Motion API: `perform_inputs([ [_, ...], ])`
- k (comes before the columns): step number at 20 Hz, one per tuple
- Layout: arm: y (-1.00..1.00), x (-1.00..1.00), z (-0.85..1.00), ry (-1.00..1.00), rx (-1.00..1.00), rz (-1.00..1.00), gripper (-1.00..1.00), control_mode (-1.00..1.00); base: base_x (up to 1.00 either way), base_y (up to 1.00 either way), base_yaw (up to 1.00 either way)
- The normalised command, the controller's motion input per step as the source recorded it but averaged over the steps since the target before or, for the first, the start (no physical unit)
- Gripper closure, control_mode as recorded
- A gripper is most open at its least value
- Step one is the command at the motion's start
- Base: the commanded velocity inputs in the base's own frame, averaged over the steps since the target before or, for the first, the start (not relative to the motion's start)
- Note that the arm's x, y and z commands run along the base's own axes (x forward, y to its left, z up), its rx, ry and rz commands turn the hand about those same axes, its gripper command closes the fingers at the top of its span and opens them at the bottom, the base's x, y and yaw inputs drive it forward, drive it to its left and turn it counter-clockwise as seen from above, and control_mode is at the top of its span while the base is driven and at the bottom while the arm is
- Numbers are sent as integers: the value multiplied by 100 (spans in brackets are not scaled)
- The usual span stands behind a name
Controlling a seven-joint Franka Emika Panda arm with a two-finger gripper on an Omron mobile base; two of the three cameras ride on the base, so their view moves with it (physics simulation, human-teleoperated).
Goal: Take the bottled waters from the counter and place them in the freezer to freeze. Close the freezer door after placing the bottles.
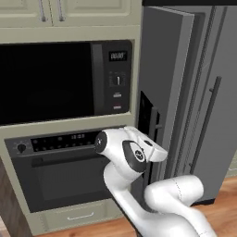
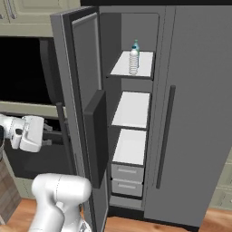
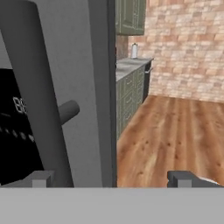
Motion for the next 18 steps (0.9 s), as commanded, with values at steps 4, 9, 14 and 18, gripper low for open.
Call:
perform_inputs([
  [4, 0, 54, -3, 0, 0, 0, -100, -100, 0, 0, 0],
  [9, 0, 26, -5, 0, 0, 0, -100, -100, 0, 0, 0],
  [14, 0, 23, -11, 0, 0, 0, -100, -100, 0, 0, 0],
  [18, -5, 21, -9, 0, 0, 0, -100, -100, 0, 0, 0],
])
